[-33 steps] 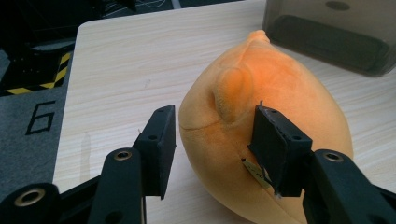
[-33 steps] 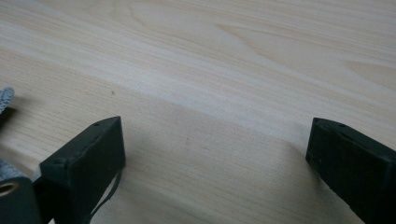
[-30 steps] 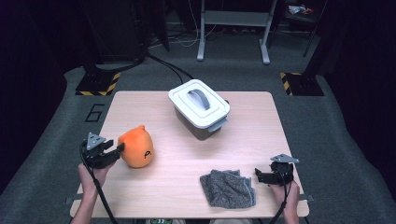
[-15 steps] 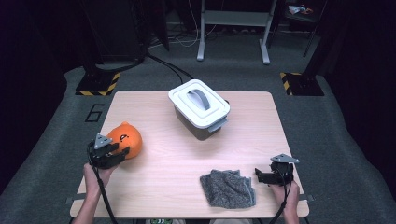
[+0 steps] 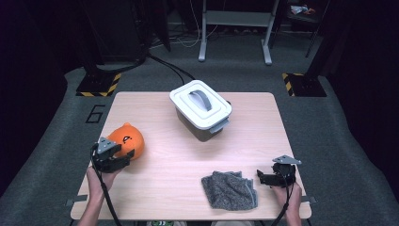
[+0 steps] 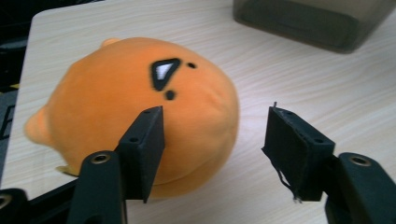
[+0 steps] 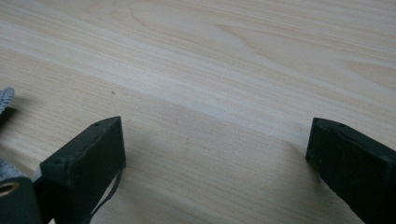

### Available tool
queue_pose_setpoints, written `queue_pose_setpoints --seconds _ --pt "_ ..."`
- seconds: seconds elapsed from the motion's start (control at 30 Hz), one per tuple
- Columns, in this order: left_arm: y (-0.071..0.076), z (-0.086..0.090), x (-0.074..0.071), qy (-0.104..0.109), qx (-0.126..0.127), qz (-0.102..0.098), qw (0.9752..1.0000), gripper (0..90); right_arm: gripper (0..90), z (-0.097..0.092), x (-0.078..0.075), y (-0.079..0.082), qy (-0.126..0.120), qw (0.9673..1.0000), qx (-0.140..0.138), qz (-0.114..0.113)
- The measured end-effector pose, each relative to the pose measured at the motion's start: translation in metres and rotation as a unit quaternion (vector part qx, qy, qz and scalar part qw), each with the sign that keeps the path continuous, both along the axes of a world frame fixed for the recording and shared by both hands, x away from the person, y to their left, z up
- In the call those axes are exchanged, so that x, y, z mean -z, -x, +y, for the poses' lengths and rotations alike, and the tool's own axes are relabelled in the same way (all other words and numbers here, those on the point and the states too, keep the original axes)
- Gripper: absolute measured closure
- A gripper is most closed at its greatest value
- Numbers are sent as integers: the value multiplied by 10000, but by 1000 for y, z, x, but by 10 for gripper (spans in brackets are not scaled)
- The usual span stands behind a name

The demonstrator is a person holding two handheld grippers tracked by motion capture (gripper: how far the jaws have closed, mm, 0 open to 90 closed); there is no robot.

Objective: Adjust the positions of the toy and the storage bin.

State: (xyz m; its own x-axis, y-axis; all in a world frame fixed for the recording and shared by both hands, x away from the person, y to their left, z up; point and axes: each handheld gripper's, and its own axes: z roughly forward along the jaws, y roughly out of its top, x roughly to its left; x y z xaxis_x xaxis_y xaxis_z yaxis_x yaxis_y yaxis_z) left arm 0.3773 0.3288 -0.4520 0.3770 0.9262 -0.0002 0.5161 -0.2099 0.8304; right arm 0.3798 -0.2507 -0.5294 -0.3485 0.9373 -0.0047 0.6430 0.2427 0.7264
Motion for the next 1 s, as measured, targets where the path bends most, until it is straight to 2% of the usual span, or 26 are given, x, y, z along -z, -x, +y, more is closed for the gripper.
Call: queue_pose_setpoints --seconds 0.1,0.17,0.2,0.3,0.4,0.47,0.5,0.63,0.7,0.77,0.9,0.93,1.0 --pt "3 -12 0 58 180 -5 9998 329 36 0 0 0 2 10000 1 0" --pt "4 -21 1 30 303 5 9995 308 36 0 0 0 2 10000 -1 1" --pt "5 -25 2 25 341 23 9994 267 36 0 0 0 2 10000 2 3" --pt "6 -36 5 19 500 44 9987 250 34 0 0 0 -6 10000 11 18" --pt "4 -45 14 57 633 194 9978 216 34 0 0 0 -6 10000 13 19" --pt "3 -50 20 -4 670 337 9972 180 34 0 0 0 -6 10000 9 18" --pt "3 -52 25 77 761 416 9962 168 34 0 0 0 -7 10000 8 18" --pt "3 -61 43 19 886 681 9937 128 33 0 0 0 -6 10000 -3 19" --pt "4 -66 53 -45 911 762 9929 119 30 0 0 -1 -14 10000 -6 19" --pt "4 -68 56 -16 947 822 9921 118 30 0 0 -1 -13 10000 -12 23" --pt "4 -73 67 -184 1023 957 9900 117 28 0 -1 -1 -30 10000 -7 57" --pt "3 -73 69 -316 1060 988 9889 117 23 0 -1 -2 -36 10000 -36 58" --pt "3 -73 72 -318 1057 965 9892 116 14 -1 -1 -3 -48 9999 -57 111"
